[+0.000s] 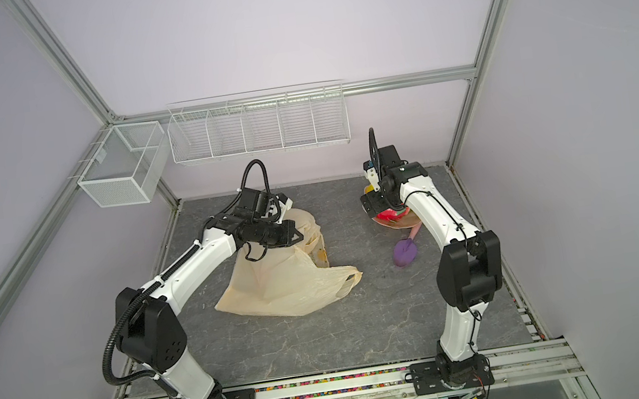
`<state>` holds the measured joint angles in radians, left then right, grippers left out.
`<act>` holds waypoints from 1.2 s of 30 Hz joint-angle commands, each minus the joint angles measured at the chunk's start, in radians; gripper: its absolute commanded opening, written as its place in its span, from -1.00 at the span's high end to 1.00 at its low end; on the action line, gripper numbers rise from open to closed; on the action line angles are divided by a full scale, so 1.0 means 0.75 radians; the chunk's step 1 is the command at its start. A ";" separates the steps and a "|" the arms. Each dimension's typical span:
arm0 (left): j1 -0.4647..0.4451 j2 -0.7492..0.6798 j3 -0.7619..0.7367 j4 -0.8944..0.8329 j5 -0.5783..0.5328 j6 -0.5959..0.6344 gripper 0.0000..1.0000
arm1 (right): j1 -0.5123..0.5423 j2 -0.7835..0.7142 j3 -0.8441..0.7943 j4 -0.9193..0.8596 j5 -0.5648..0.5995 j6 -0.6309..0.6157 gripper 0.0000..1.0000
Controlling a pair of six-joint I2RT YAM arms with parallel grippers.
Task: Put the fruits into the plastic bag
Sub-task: 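Move the right gripper over the bowl above the yellow lemon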
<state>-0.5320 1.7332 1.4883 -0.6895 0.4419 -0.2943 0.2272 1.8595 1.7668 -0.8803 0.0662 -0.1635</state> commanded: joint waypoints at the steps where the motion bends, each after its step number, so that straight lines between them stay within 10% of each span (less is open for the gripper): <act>1: 0.003 -0.035 0.015 -0.009 -0.019 0.028 1.00 | -0.041 0.090 0.107 0.034 -0.046 -0.168 -0.84; 17: -0.001 0.002 0.115 -0.131 -0.036 0.017 1.00 | -0.120 0.694 0.762 -0.156 -0.114 -0.262 -0.87; 36: -0.031 0.060 0.206 -0.199 -0.043 0.016 1.00 | -0.145 0.874 0.885 -0.113 -0.086 -0.261 -0.98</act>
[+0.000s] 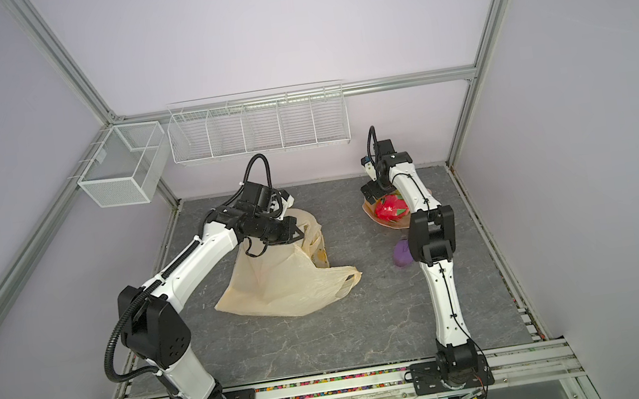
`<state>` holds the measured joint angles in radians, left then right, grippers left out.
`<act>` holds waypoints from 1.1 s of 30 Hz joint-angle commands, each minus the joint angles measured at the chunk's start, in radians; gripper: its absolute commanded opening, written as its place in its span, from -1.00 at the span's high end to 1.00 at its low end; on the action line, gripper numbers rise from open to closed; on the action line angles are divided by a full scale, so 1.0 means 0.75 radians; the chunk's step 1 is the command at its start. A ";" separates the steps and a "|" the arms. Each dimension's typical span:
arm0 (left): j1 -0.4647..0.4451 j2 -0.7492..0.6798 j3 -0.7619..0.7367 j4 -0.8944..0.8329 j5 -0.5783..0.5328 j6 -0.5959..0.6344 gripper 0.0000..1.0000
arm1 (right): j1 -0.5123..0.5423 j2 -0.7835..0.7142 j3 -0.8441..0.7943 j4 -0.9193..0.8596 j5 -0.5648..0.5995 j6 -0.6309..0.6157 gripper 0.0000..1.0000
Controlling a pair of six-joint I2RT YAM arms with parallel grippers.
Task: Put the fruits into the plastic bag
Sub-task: 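Move the right gripper over the bowl above the yellow lemon, then grasp the yellow lemon in the bowl with the right gripper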
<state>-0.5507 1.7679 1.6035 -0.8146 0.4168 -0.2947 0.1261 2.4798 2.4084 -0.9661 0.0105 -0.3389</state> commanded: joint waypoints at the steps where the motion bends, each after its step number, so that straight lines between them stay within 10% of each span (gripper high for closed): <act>1: -0.006 0.013 0.054 -0.034 -0.012 0.017 1.00 | -0.011 0.053 0.034 0.002 -0.014 -0.025 -0.96; 24: -0.031 0.013 0.057 -0.022 -0.036 0.006 1.00 | -0.013 0.041 0.042 0.079 -0.006 0.042 0.10; 33: -0.031 -0.004 0.024 0.012 -0.032 0.000 1.00 | -0.013 -0.206 -0.196 0.269 -0.052 0.167 0.22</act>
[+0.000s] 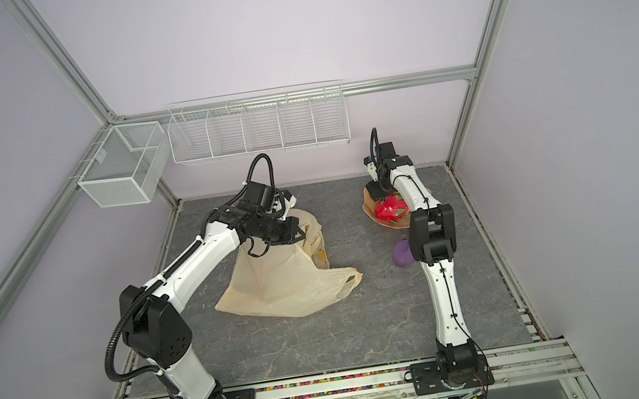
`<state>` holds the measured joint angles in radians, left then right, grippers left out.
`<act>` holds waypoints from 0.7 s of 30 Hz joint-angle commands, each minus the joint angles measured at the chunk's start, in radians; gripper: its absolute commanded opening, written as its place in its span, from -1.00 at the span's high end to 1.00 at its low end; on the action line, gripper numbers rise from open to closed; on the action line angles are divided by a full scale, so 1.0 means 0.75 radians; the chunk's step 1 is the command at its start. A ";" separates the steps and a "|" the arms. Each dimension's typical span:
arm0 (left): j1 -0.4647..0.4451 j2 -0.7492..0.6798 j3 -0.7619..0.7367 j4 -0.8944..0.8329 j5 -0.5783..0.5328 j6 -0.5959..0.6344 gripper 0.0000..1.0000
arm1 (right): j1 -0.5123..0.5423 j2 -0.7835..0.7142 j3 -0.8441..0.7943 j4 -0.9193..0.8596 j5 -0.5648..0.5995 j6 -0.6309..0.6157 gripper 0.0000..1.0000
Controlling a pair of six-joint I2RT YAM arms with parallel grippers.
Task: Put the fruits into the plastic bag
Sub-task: 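Grasp the yellow lemon in the bowl with the right gripper, then carry the lemon with the right gripper toward the bag mouth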
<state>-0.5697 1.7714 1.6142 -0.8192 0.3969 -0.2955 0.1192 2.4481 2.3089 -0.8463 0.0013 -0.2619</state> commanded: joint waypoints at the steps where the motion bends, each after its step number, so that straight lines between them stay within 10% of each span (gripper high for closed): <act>1: -0.005 -0.013 0.008 0.020 -0.007 0.001 1.00 | -0.004 -0.191 -0.092 0.130 -0.047 0.079 0.22; 14: -0.006 -0.038 -0.018 0.039 0.006 0.018 1.00 | -0.006 -0.425 -0.294 0.206 -0.165 0.269 0.28; 21: -0.005 -0.048 -0.016 0.049 0.016 0.020 1.00 | -0.024 -0.722 -0.764 0.431 -0.530 0.718 0.34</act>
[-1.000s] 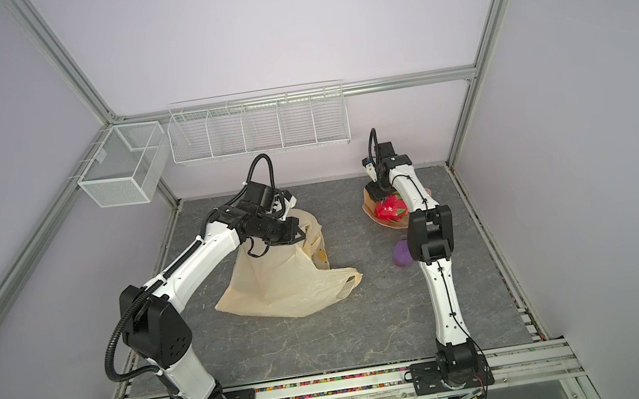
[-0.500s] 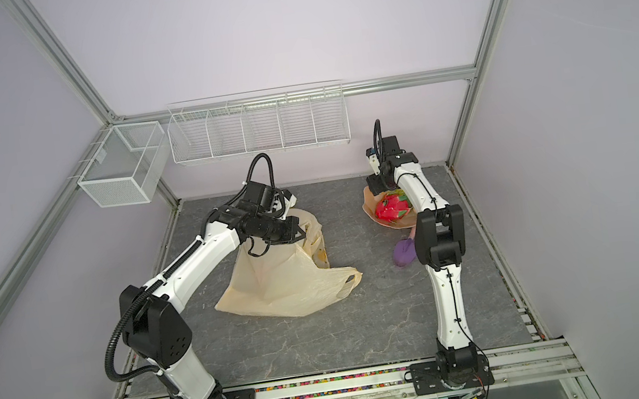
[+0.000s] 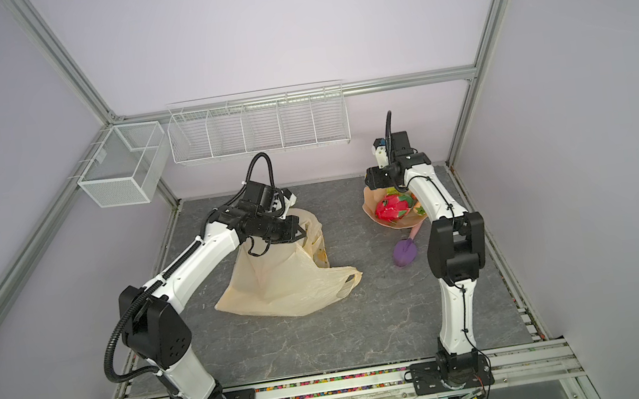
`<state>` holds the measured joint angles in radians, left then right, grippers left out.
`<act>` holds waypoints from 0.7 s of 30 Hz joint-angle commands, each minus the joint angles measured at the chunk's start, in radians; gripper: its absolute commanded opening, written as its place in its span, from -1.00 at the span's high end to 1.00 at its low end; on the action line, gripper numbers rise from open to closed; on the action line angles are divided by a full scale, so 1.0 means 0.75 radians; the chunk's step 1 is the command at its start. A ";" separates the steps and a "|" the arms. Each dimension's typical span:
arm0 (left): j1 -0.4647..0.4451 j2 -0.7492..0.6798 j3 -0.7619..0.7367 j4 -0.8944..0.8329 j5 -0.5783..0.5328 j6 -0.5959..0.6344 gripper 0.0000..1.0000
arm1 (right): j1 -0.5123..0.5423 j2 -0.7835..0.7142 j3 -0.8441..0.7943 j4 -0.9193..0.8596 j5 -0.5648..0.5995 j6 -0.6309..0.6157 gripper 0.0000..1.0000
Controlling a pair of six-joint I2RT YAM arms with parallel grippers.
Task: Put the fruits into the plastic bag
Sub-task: 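Carry the lemon with the right gripper toward the bag mouth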
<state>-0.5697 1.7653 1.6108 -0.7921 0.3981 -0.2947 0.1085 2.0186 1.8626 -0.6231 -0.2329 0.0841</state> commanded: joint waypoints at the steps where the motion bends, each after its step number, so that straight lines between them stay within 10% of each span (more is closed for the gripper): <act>1: -0.005 -0.038 -0.010 0.013 0.014 0.021 1.00 | -0.010 -0.213 -0.308 0.244 -0.288 0.356 0.34; 9: -0.005 -0.032 0.000 0.011 0.036 0.040 1.00 | 0.047 -0.534 -1.067 0.911 -0.590 0.962 0.36; 21: -0.005 -0.041 -0.002 0.019 0.051 0.036 1.00 | 0.282 -0.613 -1.303 1.132 -0.562 1.159 0.36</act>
<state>-0.5697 1.7634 1.6108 -0.7891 0.4202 -0.2832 0.3016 1.5482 0.9012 0.1219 -0.6357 0.8841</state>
